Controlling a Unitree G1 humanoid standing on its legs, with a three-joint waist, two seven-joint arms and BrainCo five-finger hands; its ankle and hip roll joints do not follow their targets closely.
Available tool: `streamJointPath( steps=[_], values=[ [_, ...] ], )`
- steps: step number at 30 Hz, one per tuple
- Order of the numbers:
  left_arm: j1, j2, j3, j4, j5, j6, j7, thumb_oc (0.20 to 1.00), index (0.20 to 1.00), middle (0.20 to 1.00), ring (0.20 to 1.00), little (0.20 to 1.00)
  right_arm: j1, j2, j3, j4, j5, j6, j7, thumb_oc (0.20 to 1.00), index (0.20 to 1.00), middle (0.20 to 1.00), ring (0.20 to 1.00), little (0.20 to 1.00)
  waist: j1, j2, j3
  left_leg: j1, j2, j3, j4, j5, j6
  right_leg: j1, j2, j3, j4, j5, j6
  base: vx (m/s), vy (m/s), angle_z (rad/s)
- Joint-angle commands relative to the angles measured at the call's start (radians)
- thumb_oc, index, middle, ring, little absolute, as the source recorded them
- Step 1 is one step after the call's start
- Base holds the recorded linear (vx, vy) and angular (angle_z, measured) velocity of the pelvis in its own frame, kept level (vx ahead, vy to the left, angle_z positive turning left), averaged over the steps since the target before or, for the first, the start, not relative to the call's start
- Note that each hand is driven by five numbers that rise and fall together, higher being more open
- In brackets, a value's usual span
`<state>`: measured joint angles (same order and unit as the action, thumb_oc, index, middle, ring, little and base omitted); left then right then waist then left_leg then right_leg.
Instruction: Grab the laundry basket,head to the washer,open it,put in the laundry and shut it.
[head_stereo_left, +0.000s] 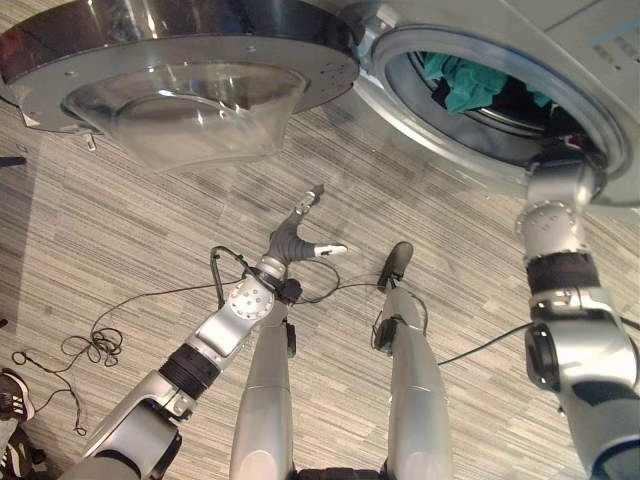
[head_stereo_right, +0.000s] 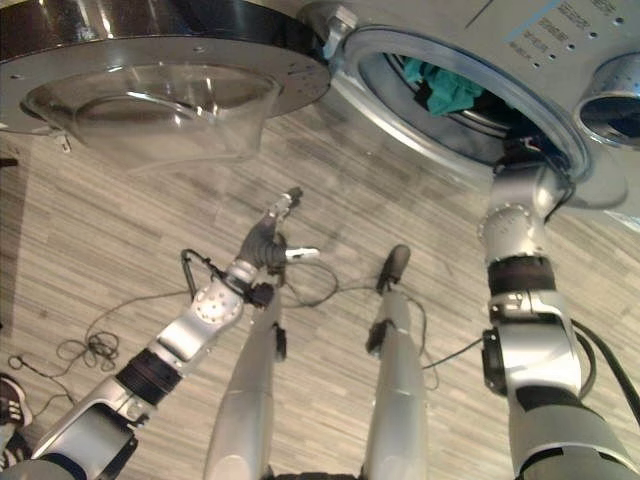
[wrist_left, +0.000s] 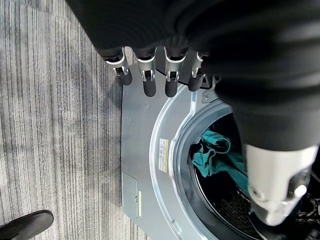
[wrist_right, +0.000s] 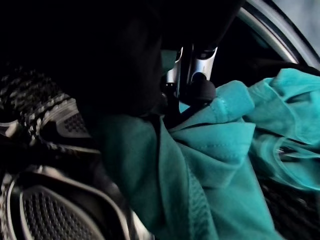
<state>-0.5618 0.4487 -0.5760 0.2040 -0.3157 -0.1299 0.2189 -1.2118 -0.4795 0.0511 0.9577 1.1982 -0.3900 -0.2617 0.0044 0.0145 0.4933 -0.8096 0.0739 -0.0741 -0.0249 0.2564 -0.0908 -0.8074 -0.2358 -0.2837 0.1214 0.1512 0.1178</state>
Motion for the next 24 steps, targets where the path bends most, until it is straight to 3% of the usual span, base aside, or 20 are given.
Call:
streamJointPath(
  steps=[1, 4, 5, 6, 11, 14, 20, 24],
  values=[
    [0.054, -0.043, -0.075, -0.014, -0.022, -0.034, 0.001, 1.0, 1.0, 1.0, 1.0, 1.0, -0.059, -0.029, 0.003, 0.04, -0.004, 0.004, -0.002, 0.2, 0.2, 0.2, 0.2, 0.2, 0.068, 0.01, -0.111, 0.003, 0.057, 0.016, 0.043, -0.17, -0.067, 0.011, -0.013, 0.044, 0.02, -0.146, 0.072, -0.04, -0.007, -0.03],
    [0.043, -0.052, -0.094, -0.007, -0.015, -0.034, 0.002, 1.0, 1.0, 1.0, 1.0, 1.0, -0.096, 0.008, -0.009, 0.152, 0.028, 0.027, -0.003, 0.2, 0.2, 0.2, 0.2, 0.2, 0.101, 0.03, -0.112, -0.018, 0.047, 0.004, 0.049, -0.169, -0.067, 0.007, -0.019, 0.033, 0.021, -0.15, 0.073, -0.01, -0.004, 0.03],
    [0.042, -0.047, -0.099, -0.01, -0.004, -0.034, 0.003, 1.0, 1.0, 1.0, 1.0, 1.0, -0.126, -0.003, -0.027, 0.224, 0.05, 0.04, -0.015, 0.495, 0.495, 0.495, 0.495, 0.495, 0.124, 0.042, -0.116, -0.025, 0.043, -0.001, 0.044, -0.164, -0.068, 0.005, -0.022, 0.027, 0.025, -0.154, 0.075, -0.02, -0.015, 0.11],
    [0.041, -0.041, -0.101, -0.013, 0.002, -0.035, 0.003, 1.0, 1.0, 1.0, 1.0, 1.0, -0.143, -0.016, -0.033, 0.26, 0.06, 0.049, -0.022, 1.0, 1.0, 1.0, 1.0, 1.0, 0.135, 0.048, -0.118, -0.027, 0.041, -0.003, 0.041, -0.162, -0.068, 0.005, -0.024, 0.024, 0.024, -0.155, 0.075, -0.01, -0.017, 0.12],
    [0.052, -0.028, -0.083, -0.032, 0.002, -0.038, 0.008, 1.0, 1.0, 1.0, 1.0, 1.0, -0.168, -0.052, -0.064, 0.278, 0.11, 0.044, -0.033, 1.0, 1.0, 1.0, 1.0, 1.0, 0.173, 0.063, -0.128, -0.027, 0.036, -0.011, 0.024, -0.154, -0.068, 0.01, -0.027, 0.013, 0.018, -0.158, 0.08, 0.0, 0.017, 0.15],
    [0.076, -0.033, -0.064, -0.03, 0.001, -0.041, 0.004, 1.0, 1.0, 1.0, 1.0, 1.0, -0.112, -0.046, -0.083, 0.178, 0.129, 0.007, -0.014, 1.0, 1.0, 1.0, 1.0, 1.0, 0.18, 0.061, -0.131, -0.013, 0.034, -0.013, 0.012, -0.148, -0.068, 0.032, -0.028, 0.005, 0.011, -0.157, 0.082, 0.01, 0.018, 0.11],
    [0.079, -0.052, -0.052, -0.004, 0.041, -0.037, -0.014, 1.0, 1.0, 1.0, 1.0, 1.0, 0.109, 0.029, -0.154, -0.031, 0.134, -0.049, 0.066, 1.0, 1.0, 1.0, 1.0, 1.0, 0.145, 0.032, -0.13, 0.023, 0.027, -0.015, 0.014, -0.157, -0.062, 0.089, -0.033, -0.014, -0.004, -0.149, 0.084, 0.0, 0.026, 0.16],
    [0.092, -0.036, -0.047, 0.003, 0.064, -0.005, -0.054, 1.0, 1.0, 1.0, 1.0, 1.0, 0.237, 0.081, -0.245, -0.02, 0.204, -0.049, 0.105, 1.0, 1.0, 1.0, 1.0, 1.0, 0.115, 0.014, -0.139, 0.045, 0.023, -0.012, 0.032, -0.176, -0.056, 0.138, -0.036, -0.025, -0.022, -0.14, 0.09, 0.0, 0.06, 0.06]
  ],
)
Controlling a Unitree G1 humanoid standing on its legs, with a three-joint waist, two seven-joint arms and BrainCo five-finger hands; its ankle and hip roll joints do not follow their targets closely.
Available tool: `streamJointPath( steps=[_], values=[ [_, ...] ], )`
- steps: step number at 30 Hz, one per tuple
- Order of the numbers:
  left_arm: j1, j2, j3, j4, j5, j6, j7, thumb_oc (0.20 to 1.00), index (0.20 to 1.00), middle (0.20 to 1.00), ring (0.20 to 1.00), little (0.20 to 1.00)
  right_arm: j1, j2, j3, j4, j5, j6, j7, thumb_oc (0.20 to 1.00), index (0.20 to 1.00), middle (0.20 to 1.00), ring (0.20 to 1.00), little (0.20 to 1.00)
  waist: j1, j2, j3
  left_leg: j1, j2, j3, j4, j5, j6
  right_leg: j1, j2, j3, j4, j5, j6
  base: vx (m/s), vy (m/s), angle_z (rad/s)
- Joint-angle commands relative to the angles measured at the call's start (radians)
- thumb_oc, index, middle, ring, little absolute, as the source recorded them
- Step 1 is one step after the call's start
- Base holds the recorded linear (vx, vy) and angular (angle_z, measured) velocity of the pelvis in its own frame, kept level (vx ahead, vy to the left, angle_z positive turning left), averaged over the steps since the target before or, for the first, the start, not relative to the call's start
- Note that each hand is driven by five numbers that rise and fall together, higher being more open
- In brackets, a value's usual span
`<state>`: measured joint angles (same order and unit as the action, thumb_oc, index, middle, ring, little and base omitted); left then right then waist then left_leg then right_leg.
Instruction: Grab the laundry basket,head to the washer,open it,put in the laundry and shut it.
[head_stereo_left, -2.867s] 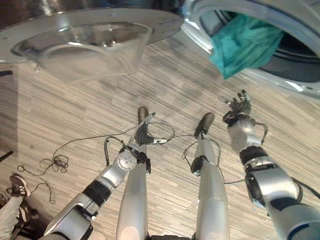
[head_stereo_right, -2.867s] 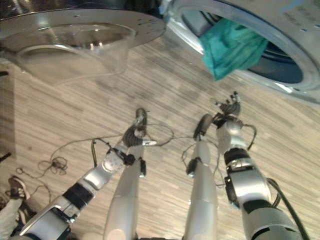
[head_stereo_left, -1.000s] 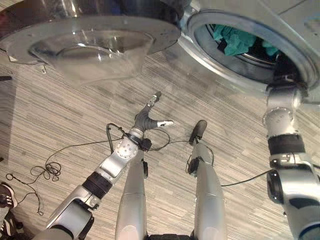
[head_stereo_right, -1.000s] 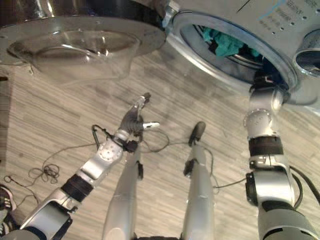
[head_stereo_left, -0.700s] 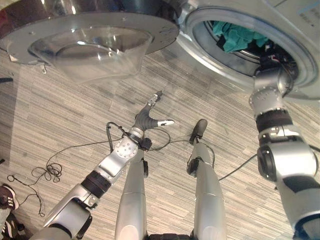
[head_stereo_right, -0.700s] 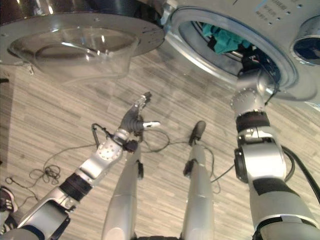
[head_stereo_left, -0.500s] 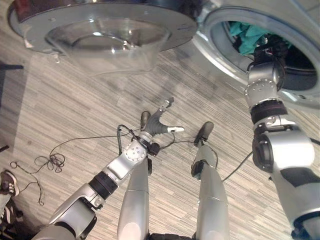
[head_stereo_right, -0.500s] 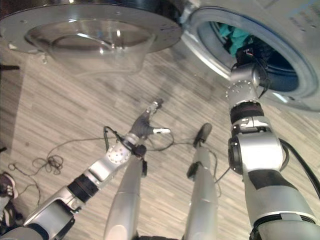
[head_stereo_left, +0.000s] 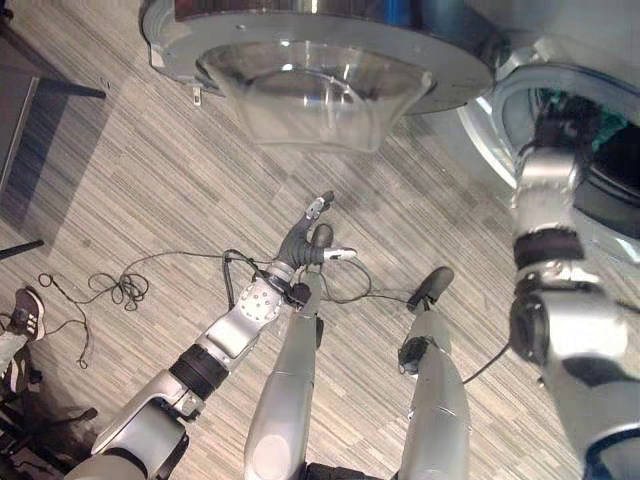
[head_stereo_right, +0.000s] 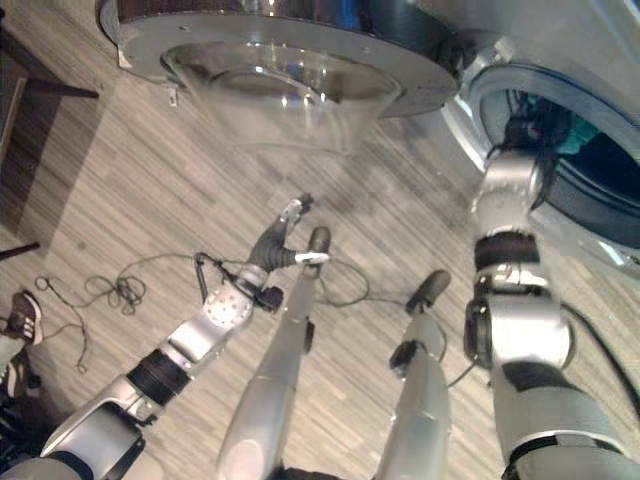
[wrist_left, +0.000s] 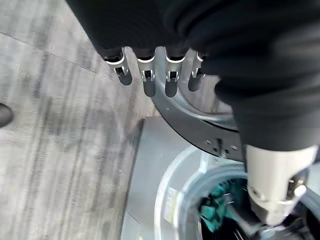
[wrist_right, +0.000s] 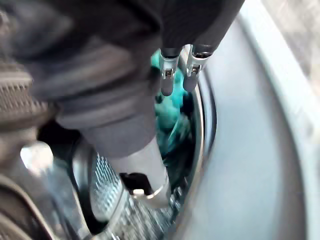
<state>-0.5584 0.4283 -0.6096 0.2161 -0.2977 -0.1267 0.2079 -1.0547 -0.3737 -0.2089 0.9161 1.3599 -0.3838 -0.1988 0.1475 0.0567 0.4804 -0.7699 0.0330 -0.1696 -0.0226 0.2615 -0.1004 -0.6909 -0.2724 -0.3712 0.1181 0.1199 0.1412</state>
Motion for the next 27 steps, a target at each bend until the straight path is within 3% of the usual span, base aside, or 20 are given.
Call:
streamJointPath(
  steps=[1, 4, 8, 11, 12, 17, 19, 21, 22, 23, 24, 25, 26, 27],
  values=[
    [0.097, -0.009, -0.01, -0.004, 0.06, 0.003, -0.055, 1.0, 1.0, 1.0, 1.0, 1.0, 0.121, -0.01, -0.004, 0.032, 0.047, -0.042, 0.041, 1.0, 1.0, 1.0, 1.0, 1.0, -0.037, -0.031, -0.128, 0.013, 0.064, 0.086, 0.04, -0.189, -0.045, 0.033, -0.002, 0.061, -0.018, -0.107, 0.069, 0.0, 0.086, -0.02],
    [0.137, 0.013, 0.017, 0.0, 0.09, 0.015, -0.068, 1.0, 1.0, 1.0, 1.0, 1.0, 0.249, 0.036, -0.006, 0.042, 0.007, 0.008, 0.05, 1.0, 1.0, 1.0, 1.0, 1.0, -0.061, -0.043, -0.138, 0.042, 0.063, 0.091, 0.065, -0.21, -0.04, 0.069, -0.007, 0.061, -0.014, -0.106, 0.069, 0.0, 0.082, -0.04],
    [0.235, 0.043, 0.089, -0.002, 0.13, 0.018, -0.087, 1.0, 1.0, 1.0, 1.0, 1.0, 0.5, 0.118, 0.097, -0.014, -0.171, 0.109, 0.087, 1.0, 1.0, 1.0, 1.0, 1.0, -0.095, -0.069, -0.155, 0.112, 0.066, 0.103, 0.093, -0.237, -0.028, 0.147, -0.012, 0.059, -0.012, -0.102, 0.068, 0.03, 0.08, -0.06],
    [0.333, 0.069, 0.153, 0.01, 0.153, 0.021, -0.111, 1.0, 1.0, 1.0, 1.0, 1.0, 0.686, 0.136, 0.193, -0.011, -0.371, 0.203, 0.127, 1.0, 1.0, 1.0, 1.0, 1.0, -0.114, -0.082, -0.172, 0.207, 0.068, 0.113, 0.125, -0.274, -0.015, 0.25, -0.025, 0.051, -0.011, -0.104, 0.069, 0.09, 0.112, -0.21],
    [0.38, 0.073, 0.193, 0.042, 0.195, 0.023, -0.117, 1.0, 1.0, 1.0, 1.0, 1.0, 0.769, 0.134, 0.233, 0.018, -0.506, 0.249, 0.148, 1.0, 1.0, 1.0, 1.0, 1.0, -0.117, -0.085, -0.185, 0.255, 0.061, 0.119, 0.159, -0.303, -0.005, 0.312, -0.034, 0.045, -0.009, -0.108, 0.069, 0.1, 0.117, -0.07],
    [0.46, 0.069, 0.276, 0.131, 0.292, 0.04, -0.11, 1.0, 1.0, 1.0, 1.0, 1.0, 0.877, 0.137, 0.298, 0.036, -0.689, 0.303, 0.197, 1.0, 1.0, 1.0, 1.0, 1.0, -0.133, -0.092, -0.21, 0.37, 0.047, 0.129, 0.203, -0.361, 0.01, 0.445, -0.04, 0.055, -0.033, -0.106, 0.075, 0.14, 0.173, -0.09],
    [0.517, 0.062, 0.342, 0.205, 0.355, 0.06, -0.091, 1.0, 1.0, 1.0, 1.0, 1.0, 0.956, 0.129, 0.312, 0.02, -0.788, 0.334, 0.236, 1.0, 1.0, 1.0, 1.0, 1.0, -0.142, -0.093, -0.244, 0.453, 0.027, 0.137, 0.23, -0.408, 0.04, 0.53, -0.07, 0.075, -0.058, -0.064, 0.09, 0.19, 0.284, -0.26],
    [0.543, 0.055, 0.39, 0.239, 0.401, 0.069, -0.052, 1.0, 1.0, 1.0, 1.0, 1.0, 1.0, 0.126, 0.307, 0.01, -0.852, 0.339, 0.245, 1.0, 1.0, 1.0, 1.0, 1.0, -0.152, -0.095, -0.283, 0.497, -0.003, 0.151, 0.227, -0.432, 0.064, 0.565, -0.104, 0.09, -0.084, 0.025, 0.114, 0.14, 0.262, -0.26],
    [0.547, 0.048, 0.422, 0.267, 0.438, 0.079, 0.0, 1.0, 1.0, 1.0, 1.0, 1.0, 1.018, 0.13, 0.307, 0.012, -0.882, 0.34, 0.246, 1.0, 1.0, 1.0, 1.0, 1.0, -0.161, -0.099, -0.306, 0.517, -0.022, 0.16, 0.215, -0.431, 0.075, 0.564, -0.122, 0.106, -0.093, 0.104, 0.121, 0.1, 0.333, -0.16],
    [0.538, 0.055, 0.478, 0.3, 0.467, 0.079, 0.077, 1.0, 1.0, 1.0, 1.0, 1.0, 1.006, 0.146, 0.303, 0.036, -0.903, 0.336, 0.228, 1.0, 1.0, 1.0, 1.0, 1.0, -0.163, -0.086, -0.316, 0.563, -0.023, 0.203, 0.188, -0.425, 0.094, 0.545, -0.13, 0.091, -0.074, 0.143, 0.117, 0.05, 0.246, -0.15],
    [0.538, 0.055, 0.477, 0.3, 0.467, 0.079, 0.077, 1.0, 1.0, 1.0, 1.0, 1.0, 1.006, 0.146, 0.303, 0.036, -0.903, 0.336, 0.228, 1.0, 1.0, 1.0, 1.0, 1.0, -0.161, -0.083, -0.313, 0.567, -0.019, 0.204, 0.189, -0.429, 0.093, 0.548, -0.127, 0.092, -0.072, 0.14, 0.116, 0.03, 0.335, -0.43],
    [0.547, 0.075, 0.545, 0.262, 0.481, 0.081, 0.125, 1.0, 1.0, 1.0, 1.0, 1.0, 0.996, 0.164, 0.308, 0.07, -0.913, 0.324, 0.211, 1.0, 1.0, 1.0, 1.0, 1.0, -0.145, -0.059, -0.325, 0.622, -0.004, 0.258, 0.124, -0.406, 0.094, 0.562, -0.09, -0.028, -0.043, 0.025, 0.082, 0.02, 0.166, -0.63],
    [0.547, 0.075, 0.545, 0.261, 0.481, 0.081, 0.124, 1.0, 1.0, 1.0, 1.0, 1.0, 0.996, 0.164, 0.308, 0.07, -0.913, 0.324, 0.211, 1.0, 1.0, 1.0, 1.0, 1.0, -0.146, -0.059, -0.324, 0.623, -0.004, 0.258, 0.123, -0.405, 0.094, 0.562, -0.09, -0.028, -0.043, 0.025, 0.082, 0.08, 0.223, -0.89],
    [0.541, 0.082, 0.562, 0.256, 0.484, 0.08, 0.138, 1.0, 1.0, 1.0, 1.0, 1.0, 0.995, 0.17, 0.318, 0.07, -0.919, 0.323, 0.213, 1.0, 1.0, 1.0, 1.0, 1.0, -0.145, -0.046, -0.334, 0.651, 0.009, 0.264, 0.103, -0.413, 0.092, 0.567, -0.055, -0.035, -0.02, -0.035, 0.08, 0.07, 0.042, -0.84]
  ],
)
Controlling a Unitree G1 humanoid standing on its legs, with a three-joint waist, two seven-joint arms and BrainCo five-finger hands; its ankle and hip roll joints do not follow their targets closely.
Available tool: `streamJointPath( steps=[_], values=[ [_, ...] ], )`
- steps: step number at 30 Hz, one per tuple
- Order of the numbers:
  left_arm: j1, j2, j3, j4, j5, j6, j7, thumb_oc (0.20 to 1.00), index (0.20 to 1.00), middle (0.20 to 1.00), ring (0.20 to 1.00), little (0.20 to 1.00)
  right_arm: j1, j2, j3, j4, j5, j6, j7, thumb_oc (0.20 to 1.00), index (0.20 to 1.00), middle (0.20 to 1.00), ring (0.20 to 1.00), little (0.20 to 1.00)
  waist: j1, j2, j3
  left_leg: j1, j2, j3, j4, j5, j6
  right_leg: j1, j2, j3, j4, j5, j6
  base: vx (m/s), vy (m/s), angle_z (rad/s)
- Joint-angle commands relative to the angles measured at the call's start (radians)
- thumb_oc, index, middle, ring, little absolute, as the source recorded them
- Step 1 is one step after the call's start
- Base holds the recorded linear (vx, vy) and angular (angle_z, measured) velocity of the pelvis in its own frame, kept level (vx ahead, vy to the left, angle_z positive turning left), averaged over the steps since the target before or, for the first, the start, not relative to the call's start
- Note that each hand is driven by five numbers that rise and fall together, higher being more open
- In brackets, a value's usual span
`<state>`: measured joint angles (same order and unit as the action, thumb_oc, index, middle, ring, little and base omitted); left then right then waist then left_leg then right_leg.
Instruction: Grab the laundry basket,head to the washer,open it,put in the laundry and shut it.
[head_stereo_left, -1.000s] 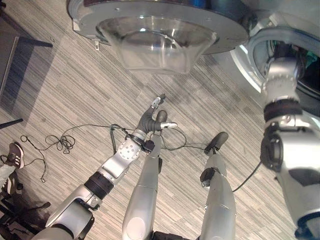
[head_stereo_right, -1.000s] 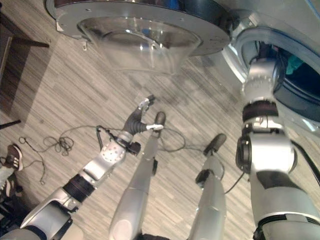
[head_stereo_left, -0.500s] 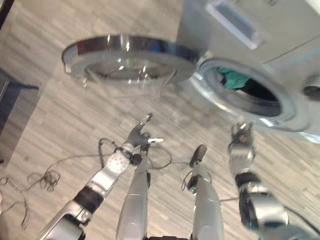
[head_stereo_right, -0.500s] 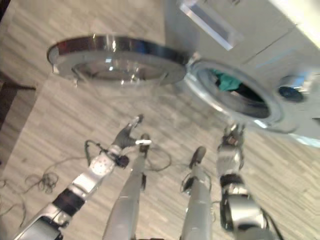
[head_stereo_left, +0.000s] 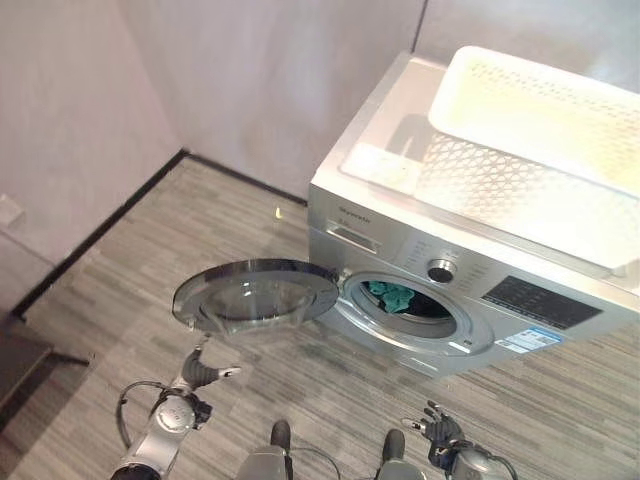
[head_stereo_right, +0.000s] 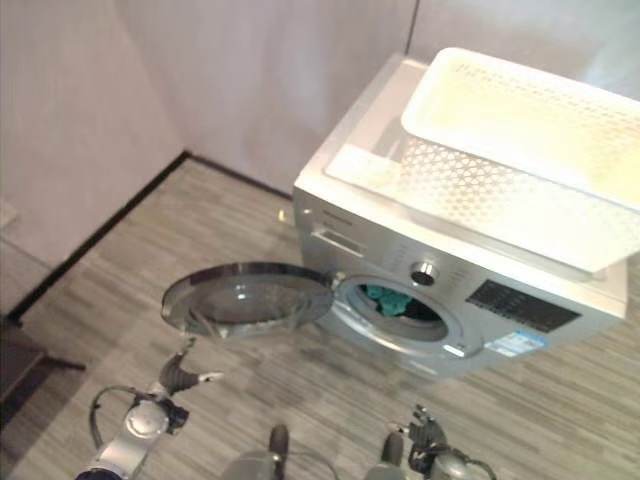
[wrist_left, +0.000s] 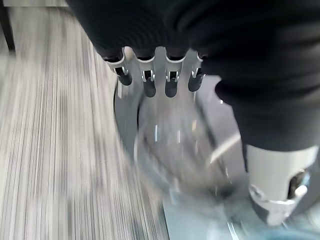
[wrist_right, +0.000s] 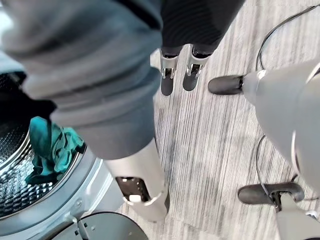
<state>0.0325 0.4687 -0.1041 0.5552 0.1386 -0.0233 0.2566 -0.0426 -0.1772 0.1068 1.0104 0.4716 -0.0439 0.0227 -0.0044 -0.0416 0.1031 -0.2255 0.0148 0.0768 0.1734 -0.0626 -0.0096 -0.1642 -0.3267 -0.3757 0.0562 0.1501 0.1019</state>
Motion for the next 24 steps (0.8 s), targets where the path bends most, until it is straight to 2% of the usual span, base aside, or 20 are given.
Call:
streamJointPath(
  steps=[1, 2, 3, 4, 5, 7, 9, 12, 13, 14, 15, 16, 17, 18, 19, 20, 21, 22, 23, 24],
  values=[
    [-0.049, 0.042, 0.058, -0.084, 0.048, -0.023, 0.089, 1.0, 1.0, 1.0, 1.0, 1.0, -0.017, -0.027, 0.003, -0.025, -0.031, -0.017, -0.008, 1.0, 1.0, 1.0, 1.0, 1.0, 0.007, 0.053, 0.046, 0.112, 0.03, 0.018, -0.096, -0.09, -0.001, 0.041, 0.002, -0.029, 0.047, -0.07, 0.117, 0.04, 0.175, -0.64],
    [-0.095, 0.05, 0.092, -0.068, 0.073, -0.008, 0.158, 1.0, 1.0, 1.0, 1.0, 1.0, -0.007, -0.016, 0.033, -0.011, -0.039, -0.023, -0.004, 1.0, 1.0, 1.0, 1.0, 1.0, -0.015, 0.06, 0.024, 0.146, 0.015, 0.036, -0.139, -0.031, 0.004, 0.024, 0.123, 0.025, 0.103, -0.187, 0.07, -0.03, 0.118, -0.34],
    [-0.096, 0.049, 0.092, -0.067, 0.073, -0.009, 0.159, 1.0, 1.0, 1.0, 1.0, 1.0, -0.007, -0.016, 0.033, -0.01, -0.039, -0.024, -0.004, 1.0, 1.0, 1.0, 1.0, 1.0, -0.011, 0.059, 0.026, 0.151, 0.015, 0.04, -0.144, -0.029, 0.003, 0.022, 0.123, 0.029, 0.109, -0.191, 0.069, 0.02, 0.143, -0.23],
    [-0.152, 0.044, 0.089, -0.009, 0.069, 0.0, 0.2, 1.0, 1.0, 1.0, 1.0, 1.0, -0.001, -0.015, 0.062, 0.0, -0.039, -0.029, -0.006, 1.0, 1.0, 1.0, 1.0, 1.0, -0.024, 0.052, 0.007, 0.176, 0.002, 0.04, -0.163, -0.009, 0.0, 0.038, 0.208, 0.101, 0.126, -0.244, 0.044, 0.05, 0.009, -0.22],
    [-0.154, 0.044, 0.089, -0.007, 0.069, 0.0, 0.2, 1.0, 1.0, 1.0, 1.0, 1.0, -0.002, -0.015, 0.061, 0.0, -0.039, -0.029, -0.006, 1.0, 1.0, 1.0, 1.0, 1.0, -0.022, 0.051, 0.009, 0.178, 0.002, 0.042, -0.164, -0.009, 0.0, 0.039, 0.208, 0.102, 0.127, -0.245, 0.044, 0.07, 0.008, -0.13],
    [-0.188, 0.045, 0.079, 0.018, 0.067, 0.013, 0.185, 1.0, 1.0, 1.0, 1.0, 1.0, 0.001, -0.018, 0.081, 0.02, -0.058, -0.028, -0.011, 1.0, 1.0, 1.0, 1.0, 1.0, -0.022, 0.043, -0.01, 0.197, -0.01, 0.045, -0.171, -0.007, 0.001, 0.067, 0.243, 0.13, 0.108, -0.261, 0.028, 0.06, -0.026, -0.01],
    [-0.251, 0.046, 0.065, 0.063, 0.073, 0.028, 0.205, 1.0, 1.0, 1.0, 1.0, 1.0, 0.014, -0.025, 0.09, 0.032, -0.075, -0.024, -0.012, 1.0, 1.0, 1.0, 1.0, 1.0, -0.035, 0.032, -0.034, 0.212, -0.018, 0.052, -0.154, -0.023, 0.003, 0.111, 0.268, 0.201, 0.055, -0.261, 0.016, 0.1, -0.064, -0.23],
    [-0.288, 0.047, 0.067, 0.079, 0.063, 0.042, 0.205, 1.0, 1.0, 1.0, 1.0, 1.0, 0.015, -0.034, 0.081, 0.058, -0.082, -0.02, -0.021, 1.0, 1.0, 1.0, 1.0, 1.0, -0.035, 0.029, -0.046, 0.21, -0.02, 0.064, -0.109, -0.045, 0.0, 0.143, 0.265, 0.202, 0.024, -0.262, 0.01, 0.03, -0.048, -0.08],
    [-0.315, 0.049, 0.062, 0.09, 0.054, 0.046, 0.207, 1.0, 1.0, 1.0, 1.0, 1.0, 0.016, -0.038, 0.08, 0.057, -0.084, -0.016, -0.024, 1.0, 1.0, 1.0, 1.0, 1.0, -0.037, 0.025, -0.037, 0.191, -0.015, 0.066, -0.043, -0.041, -0.006, 0.149, 0.263, 0.209, 0.023, -0.262, 0.003, -0.17, -0.04, -0.05],
    [-0.374, 0.066, 0.047, 0.142, 0.042, 0.053, 0.214, 1.0, 1.0, 1.0, 1.0, 1.0, 0.01, -0.064, 0.084, 0.057, -0.082, -0.014, -0.027, 1.0, 1.0, 1.0, 1.0, 1.0, -0.029, 0.013, 0.005, 0.07, -0.001, 0.013, 0.162, 0.024, -0.048, 0.146, 0.264, 0.244, 0.039, -0.263, -0.021, -0.18, -0.041, -0.03],
    [-0.377, 0.066, 0.046, 0.144, 0.042, 0.052, 0.214, 1.0, 1.0, 1.0, 1.0, 1.0, 0.008, -0.063, 0.083, 0.057, -0.082, -0.014, -0.027, 1.0, 1.0, 1.0, 1.0, 1.0, -0.03, 0.013, 0.002, 0.064, -0.001, 0.012, 0.163, 0.027, -0.049, 0.141, 0.264, 0.243, 0.038, -0.261, -0.021, -0.21, -0.005, -0.15],
    [-0.399, 0.076, 0.041, 0.168, 0.035, 0.055, 0.214, 1.0, 1.0, 1.0, 1.0, 1.0, 0.005, -0.071, 0.088, 0.063, -0.085, -0.016, -0.029, 1.0, 1.0, 1.0, 1.0, 1.0, -0.026, 0.01, 0.007, 0.037, -0.006, -0.025, 0.185, 0.027, -0.053, 0.137, 0.262, 0.25, 0.034, -0.263, -0.022, -0.02, 0.101, -0.24],
    [-0.448, 0.1, 0.031, 0.222, 0.023, 0.064, 0.192, 1.0, 1.0, 1.0, 1.0, 1.0, 0.014, -0.087, 0.1, 0.073, -0.113, -0.008, -0.02, 1.0, 1.0, 1.0, 1.0, 1.0, -0.041, 0.007, -0.014, 0.057, 0.047, -0.048, 0.102, -0.01, -0.048, 0.133, 0.245, 0.268, 0.026, -0.272, -0.006, 0.02, 0.156, -0.37],
    [-0.477, 0.115, 0.021, 0.258, 0.008, 0.064, 0.184, 1.0, 1.0, 1.0, 1.0, 1.0, 0.023, -0.099, 0.098, 0.07, -0.122, -0.004, -0.016, 1.0, 1.0, 1.0, 1.0, 1.0, -0.048, 0.005, -0.021, 0.066, 0.092, -0.038, 0.062, 0.009, -0.052, 0.135, 0.233, 0.272, 0.027, -0.277, 0.0, 0.07, 0.138, -0.34],
    [-0.48, 0.116, 0.019, 0.262, 0.007, 0.063, 0.185, 1.0, 1.0, 1.0, 1.0, 1.0, 0.023, -0.099, 0.097, 0.069, -0.122, -0.004, -0.016, 1.0, 1.0, 1.0, 1.0, 1.0, -0.046, 0.004, -0.019, 0.071, 0.092, -0.036, 0.057, 0.011, -0.052, 0.136, 0.233, 0.274, 0.029, -0.278, 0.0, 0.06, 0.117, -0.17],
    [-0.522, 0.135, -0.005, 0.313, -0.021, 0.06, 0.179, 1.0, 1.0, 1.0, 1.0, 1.0, 0.017, -0.108, 0.091, 0.082, -0.12, -0.006, -0.019, 1.0, 1.0, 1.0, 1.0, 1.0, -0.046, 0.006, -0.022, 0.066, 0.15, -0.04, -0.004, 0.066, -0.064, 0.131, 0.223, 0.277, 0.034, -0.283, 0.007, 0.08, 0.128, 0.08],
    [-0.536, 0.157, -0.005, 0.354, -0.034, 0.065, 0.163, 1.0, 1.0, 1.0, 1.0, 1.0, 0.008, -0.111, 0.087, 0.089, -0.121, 0.001, -0.017, 1.0, 1.0, 1.0, 1.0, 1.0, -0.042, 0.017, -0.028, 0.108, 0.168, -0.067, -0.069, 0.066, -0.059, 0.123, 0.227, 0.294, 0.046, -0.294, 0.012, 0.22, 0.275, -0.02],
    [-0.594, 0.181, -0.028, 0.459, -0.055, 0.058, 0.151, 1.0, 1.0, 1.0, 1.0, 1.0, 0.036, -0.119, 0.081, 0.084, -0.127, -0.005, -0.013, 1.0, 1.0, 1.0, 1.0, 1.0, -0.075, 0.05, -0.048, 0.162, 0.187, -0.069, -0.165, 0.089, -0.084, 0.128, 0.233, 0.303, 0.062, -0.301, 0.023, 0.21, 0.302, -0.28],
    [-0.647, 0.172, -0.058, 0.516, -0.077, 0.057, 0.153, 1.0, 1.0, 1.0, 1.0, 1.0, 0.05, -0.122, 0.08, 0.07, -0.12, -0.008, -0.015, 1.0, 1.0, 1.0, 1.0, 1.0, -0.097, 0.055, -0.044, 0.165, 0.195, -0.034, -0.171, 0.111, -0.098, 0.129, 0.225, 0.3, 0.071, -0.302, 0.023, 0.15, 0.235, -0.56],
    [-0.651, 0.172, -0.061, 0.519, -0.078, 0.055, 0.153, 1.0, 1.0, 1.0, 1.0, 1.0, 0.05, -0.121, 0.079, 0.07, -0.12, -0.008, -0.015, 1.0, 1.0, 1.0, 1.0, 1.0, -0.095, 0.054, -0.043, 0.167, 0.194, -0.034, -0.172, 0.112, -0.098, 0.129, 0.224, 0.3, 0.072, -0.302, 0.023, 0.1, 0.266, -0.27]
  ],
)
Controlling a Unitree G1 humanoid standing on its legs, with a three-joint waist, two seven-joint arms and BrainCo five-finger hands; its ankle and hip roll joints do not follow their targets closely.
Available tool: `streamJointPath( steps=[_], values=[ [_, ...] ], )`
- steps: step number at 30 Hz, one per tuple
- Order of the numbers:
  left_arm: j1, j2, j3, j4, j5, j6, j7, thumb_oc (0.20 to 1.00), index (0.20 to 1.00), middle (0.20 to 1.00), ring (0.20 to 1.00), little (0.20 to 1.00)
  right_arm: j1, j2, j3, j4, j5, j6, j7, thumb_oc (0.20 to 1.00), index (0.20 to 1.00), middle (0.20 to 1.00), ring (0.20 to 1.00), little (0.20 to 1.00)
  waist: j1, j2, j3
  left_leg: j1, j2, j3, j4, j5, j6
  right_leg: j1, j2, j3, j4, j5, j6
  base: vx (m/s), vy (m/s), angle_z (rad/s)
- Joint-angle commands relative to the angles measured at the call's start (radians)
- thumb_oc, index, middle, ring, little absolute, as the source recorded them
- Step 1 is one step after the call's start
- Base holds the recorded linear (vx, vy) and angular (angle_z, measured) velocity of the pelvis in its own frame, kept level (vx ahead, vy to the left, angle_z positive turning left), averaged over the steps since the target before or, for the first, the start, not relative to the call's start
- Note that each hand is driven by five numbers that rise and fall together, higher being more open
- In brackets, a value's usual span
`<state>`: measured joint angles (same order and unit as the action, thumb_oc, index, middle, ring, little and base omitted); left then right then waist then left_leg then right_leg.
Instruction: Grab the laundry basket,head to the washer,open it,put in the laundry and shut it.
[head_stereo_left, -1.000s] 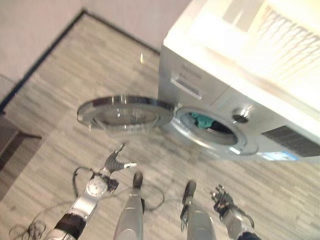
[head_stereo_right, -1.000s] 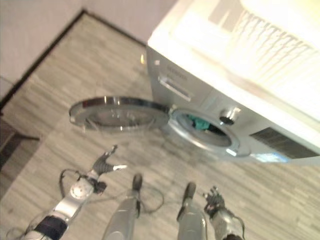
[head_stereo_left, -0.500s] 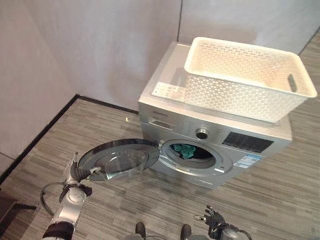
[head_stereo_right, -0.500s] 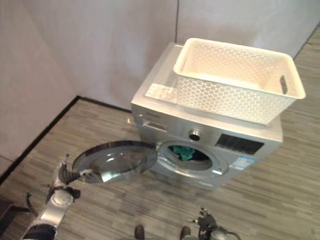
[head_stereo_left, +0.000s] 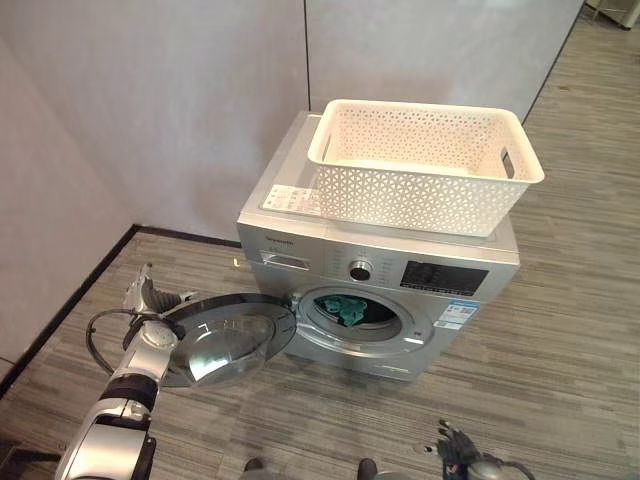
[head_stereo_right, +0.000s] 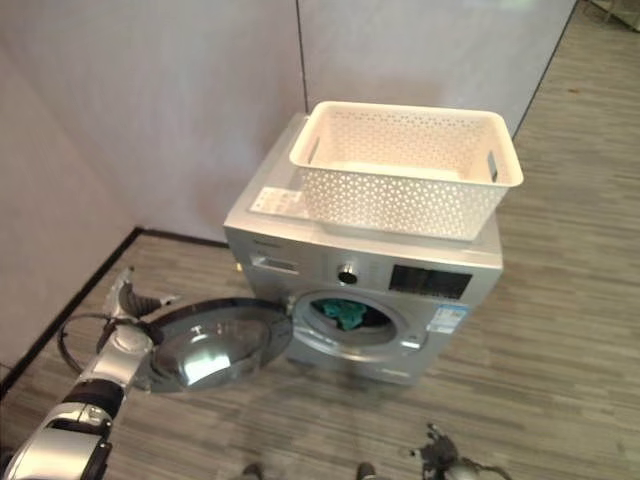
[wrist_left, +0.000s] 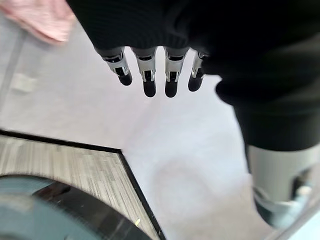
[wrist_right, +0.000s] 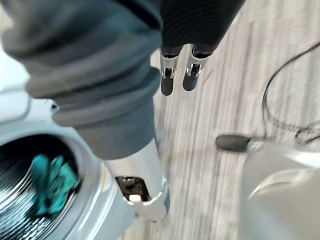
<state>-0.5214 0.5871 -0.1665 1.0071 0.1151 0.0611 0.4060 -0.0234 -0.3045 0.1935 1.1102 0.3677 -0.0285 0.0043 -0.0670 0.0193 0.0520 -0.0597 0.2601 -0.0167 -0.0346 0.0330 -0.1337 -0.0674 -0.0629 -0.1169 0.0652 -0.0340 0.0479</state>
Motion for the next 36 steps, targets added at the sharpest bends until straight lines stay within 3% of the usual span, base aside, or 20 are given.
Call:
streamJointPath(
  steps=[1, 4, 7, 8, 13, 15, 18, 22, 27, 29, 31, 34, 36],
  values=[
    [-0.13, 0.047, 0.009, 0.181, -0.108, -0.028, -0.017, 1.0, 1.0, 1.0, 1.0, 1.0, 0.04, 0.001, -0.004, -0.065, -0.008, -0.023, 0.005, 1.0, 1.0, 1.0, 1.0, 1.0, -0.05, 0.0, 0.006, 0.036, -0.071, 0.073, -0.014, 0.012, 0.03, 0.026, -0.048, 0.056, 0.07, -0.113, 0.088, 0.09, 0.174, -0.25],
    [-0.2, 0.082, 0.022, 0.279, -0.166, -0.021, -0.038, 1.0, 1.0, 1.0, 1.0, 1.0, 0.062, 0.004, 0.0, -0.118, 0.002, -0.026, 0.015, 1.0, 1.0, 1.0, 1.0, 1.0, -0.069, -0.008, 0.001, 0.065, -0.089, 0.122, -0.053, 0.008, 0.026, 0.013, -0.07, 0.073, 0.046, -0.076, 0.114, 0.08, 0.231, -0.47],
    [-0.211, 0.103, 0.046, 0.349, -0.186, -0.008, -0.064, 1.0, 1.0, 1.0, 1.0, 1.0, 0.066, -0.001, 0.02, -0.142, -0.008, -0.026, 0.026, 1.0, 1.0, 1.0, 1.0, 1.0, -0.073, -0.024, 0.0, 0.064, -0.088, 0.142, -0.053, -0.002, 0.029, 0.001, -0.068, 0.092, 0.021, -0.06, 0.119, 0.01, 0.059, -0.36],
    [-0.208, 0.119, 0.056, 0.403, -0.17, 0.008, -0.091, 1.0, 1.0, 1.0, 1.0, 1.0, 0.07, -0.002, 0.028, -0.169, -0.016, -0.017, 0.036, 1.0, 1.0, 1.0, 1.0, 1.0, -0.075, -0.042, -0.001, 0.066, -0.085, 0.157, -0.053, -0.009, 0.029, -0.002, -0.069, 0.101, -0.007, -0.042, 0.125, 0.0, 0.016, -0.29],
    [-0.209, 0.137, 0.063, 0.438, -0.151, 0.02, -0.107, 1.0, 1.0, 1.0, 1.0, 1.0, 0.079, -0.019, 0.027, -0.236, -0.015, -0.018, 0.043, 1.0, 1.0, 1.0, 1.0, 1.0, -0.077, -0.072, 0.006, 0.052, -0.077, 0.169, -0.053, -0.011, 0.025, -0.009, -0.068, 0.105, -0.046, -0.023, 0.131, -0.03, -0.018, -0.18],
    [-0.199, 0.142, 0.066, 0.467, -0.134, 0.031, -0.13, 1.0, 1.0, 1.0, 1.0, 1.0, 0.068, -0.045, 0.019, -0.32, -0.002, -0.022, 0.038, 1.0, 1.0, 1.0, 1.0, 1.0, -0.088, -0.109, 0.03, 0.006, -0.063, 0.177, -0.053, -0.006, 0.02, -0.053, -0.059, 0.114, -0.084, 0.013, 0.135, -0.16, -0.064, -0.13],
    [-0.171, 0.121, 0.072, 0.49, -0.123, 0.035, -0.152, 1.0, 1.0, 1.0, 1.0, 1.0, 0.053, -0.054, 0.015, -0.347, 0.006, -0.024, 0.032, 1.0, 1.0, 1.0, 1.0, 1.0, -0.095, -0.128, 0.04, -0.025, -0.057, 0.181, -0.053, -0.001, 0.019, -0.084, -0.052, 0.125, -0.104, 0.036, 0.137, -0.12, -0.043, -0.09],
    [-0.053, 0.059, 0.125, 0.531, -0.115, 0.038, -0.205, 1.0, 1.0, 1.0, 1.0, 1.0, 0.036, -0.055, 0.005, -0.354, 0.001, -0.015, 0.031, 1.0, 1.0, 1.0, 1.0, 1.0, -0.1, -0.142, 0.033, -0.04, -0.051, 0.205, -0.053, -0.001, 0.017, -0.105, -0.051, 0.14, -0.133, 0.062, 0.141, -0.04, -0.009, -0.19],
    [0.13, -0.097, 0.145, 0.537, -0.09, 0.041, -0.22, 1.0, 1.0, 1.0, 1.0, 1.0, 0.037, -0.07, -0.008, -0.415, -0.031, -0.004, 0.028, 1.0, 1.0, 1.0, 1.0, 1.0, -0.105, -0.138, 0.012, -0.019, -0.048, 0.228, -0.053, -0.009, 0.017, -0.101, -0.054, 0.152, -0.145, 0.067, 0.137, 0.04, -0.008, -0.24],
    [0.19, -0.288, 0.037, 0.443, -0.039, 0.007, -0.19, 1.0, 1.0, 1.0, 1.0, 1.0, 0.039, -0.058, -0.021, -0.415, -0.037, -0.017, 0.009, 1.0, 1.0, 1.0, 1.0, 1.0, -0.099, -0.121, 0.011, -0.01, -0.061, 0.23, -0.053, -0.013, 0.022, -0.087, -0.06, 0.147, -0.152, 0.077, 0.138, 0.04, -0.032, -0.02],
    [0.237, -0.388, -0.045, 0.361, -0.065, -0.041, -0.187, 1.0, 1.0, 1.0, 1.0, 1.0, 0.048, -0.056, -0.043, -0.364, -0.046, -0.023, 0.0, 1.0, 1.0, 1.0, 1.0, 1.0, -0.085, -0.101, 0.009, -0.015, -0.071, 0.215, -0.053, -0.009, 0.024, -0.074, -0.07, 0.127, -0.152, 0.083, 0.137, 0.02, -0.05, 0.13],
    [0.266, -0.454, -0.198, 0.201, -0.09, -0.088, -0.181, 1.0, 1.0, 1.0, 1.0, 1.0, 0.043, -0.035, -0.072, -0.168, -0.036, -0.018, -0.011, 1.0, 1.0, 1.0, 1.0, 1.0, -0.071, -0.075, 0.001, -0.013, -0.078, 0.184, -0.053, -0.004, 0.028, -0.041, -0.074, 0.102, -0.152, 0.085, 0.136, 0.07, -0.131, 0.38],
    [0.26, -0.453, -0.21, 0.181, -0.092, -0.094, -0.181, 1.0, 1.0, 1.0, 1.0, 1.0, 0.032, -0.028, -0.076, -0.141, -0.024, -0.02, -0.015, 1.0, 1.0, 1.0, 1.0, 1.0, -0.07, -0.072, 0.001, -0.008, -0.078, 0.187, -0.053, -0.006, 0.028, -0.039, -0.073, 0.106, -0.152, 0.086, 0.136, 0.04, -0.077, 0.21]
  ],
)
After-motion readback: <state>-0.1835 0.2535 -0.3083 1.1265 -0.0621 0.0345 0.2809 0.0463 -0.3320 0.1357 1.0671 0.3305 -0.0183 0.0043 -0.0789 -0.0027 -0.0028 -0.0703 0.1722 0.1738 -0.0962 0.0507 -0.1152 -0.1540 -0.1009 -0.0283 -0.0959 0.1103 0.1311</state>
